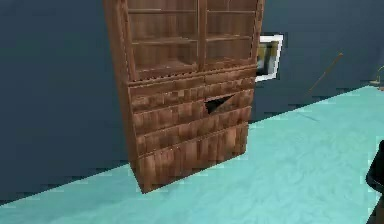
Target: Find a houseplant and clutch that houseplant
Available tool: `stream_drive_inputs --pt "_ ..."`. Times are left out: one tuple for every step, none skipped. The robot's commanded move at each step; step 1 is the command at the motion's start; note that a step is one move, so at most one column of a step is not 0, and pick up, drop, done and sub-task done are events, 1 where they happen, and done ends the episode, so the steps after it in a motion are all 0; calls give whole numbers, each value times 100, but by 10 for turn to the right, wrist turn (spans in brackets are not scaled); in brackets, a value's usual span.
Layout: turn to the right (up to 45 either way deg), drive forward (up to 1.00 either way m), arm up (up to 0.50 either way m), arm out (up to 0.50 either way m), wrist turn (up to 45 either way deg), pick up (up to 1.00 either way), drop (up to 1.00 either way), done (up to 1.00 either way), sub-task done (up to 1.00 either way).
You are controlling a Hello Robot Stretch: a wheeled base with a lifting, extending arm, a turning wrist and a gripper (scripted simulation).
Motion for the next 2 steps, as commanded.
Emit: stream_drive_inputs --pt "450 0 0 0 0 0 0 0 0" --pt "450 0 0 0 0 0 0 0 0"
